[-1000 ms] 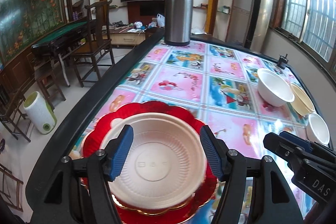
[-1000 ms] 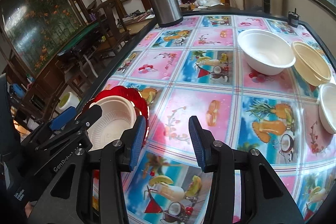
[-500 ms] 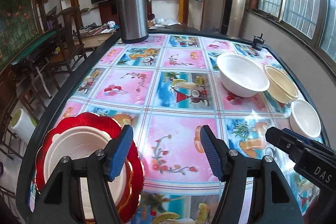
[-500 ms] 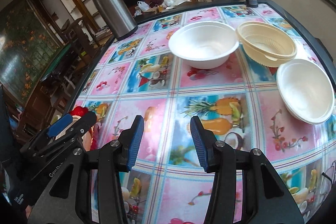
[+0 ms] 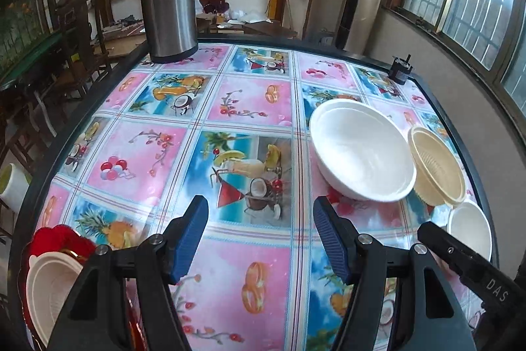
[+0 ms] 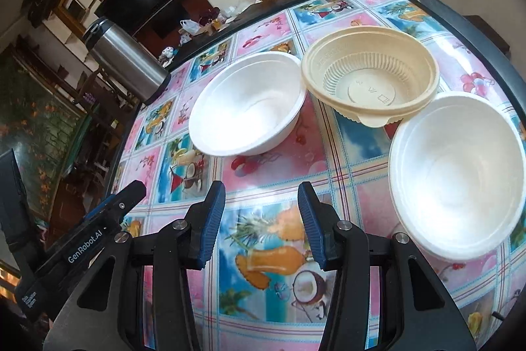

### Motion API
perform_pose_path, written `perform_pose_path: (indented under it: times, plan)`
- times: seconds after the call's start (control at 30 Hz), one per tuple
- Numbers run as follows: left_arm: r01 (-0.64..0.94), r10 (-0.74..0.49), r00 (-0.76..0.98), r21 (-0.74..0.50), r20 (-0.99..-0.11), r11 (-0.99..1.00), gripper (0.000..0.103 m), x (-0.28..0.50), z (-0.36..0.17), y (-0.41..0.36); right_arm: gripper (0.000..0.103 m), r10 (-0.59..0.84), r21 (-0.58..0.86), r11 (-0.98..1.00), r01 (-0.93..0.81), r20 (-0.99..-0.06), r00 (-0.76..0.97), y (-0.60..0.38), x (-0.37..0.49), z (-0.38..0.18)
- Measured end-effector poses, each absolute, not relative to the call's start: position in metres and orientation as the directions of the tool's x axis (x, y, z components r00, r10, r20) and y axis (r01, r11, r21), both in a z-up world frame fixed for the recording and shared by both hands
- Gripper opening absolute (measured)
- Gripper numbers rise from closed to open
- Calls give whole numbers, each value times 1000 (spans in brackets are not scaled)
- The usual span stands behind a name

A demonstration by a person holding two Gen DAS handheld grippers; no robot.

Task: Organize plates and bowls
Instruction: 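Reach the left gripper to the large white bowl and grasp its rim, then lift the large white bowl and carry it over the plate stack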

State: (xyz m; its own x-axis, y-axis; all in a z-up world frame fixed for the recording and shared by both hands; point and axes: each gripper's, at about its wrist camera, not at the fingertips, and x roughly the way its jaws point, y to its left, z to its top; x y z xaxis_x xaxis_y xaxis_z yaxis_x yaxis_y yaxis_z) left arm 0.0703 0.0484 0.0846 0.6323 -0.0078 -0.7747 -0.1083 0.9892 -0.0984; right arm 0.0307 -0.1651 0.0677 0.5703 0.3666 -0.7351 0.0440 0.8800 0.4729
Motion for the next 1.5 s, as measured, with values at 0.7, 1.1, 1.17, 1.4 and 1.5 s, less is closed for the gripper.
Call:
perform_pose_path:
  times: [0.7,1.1,1.17,1.4,1.5]
  plan:
    - [-87,-37,546,-100,-837,991,67,183,41,15,46,371,515,852,98,-724,581,-180,114,44]
    - [-73,-60,468,-106,-882,992,20,174,19,12,26,390,472,881,23,-753,530,-161,113,36]
    - [-64,-66,470,-109,-880,992,13,167,18,11,26,399,475,880,12,-753,523,-158,110,34]
    - [-43,-55,487,-87,-872,995,8,146,28,11,26,386,442,897,-15,-767,513,-150,95,34]
    - [-50,-55,484,-91,-874,995,8,134,28,16,26,385,429,903,-32,-770,509,-145,85,36]
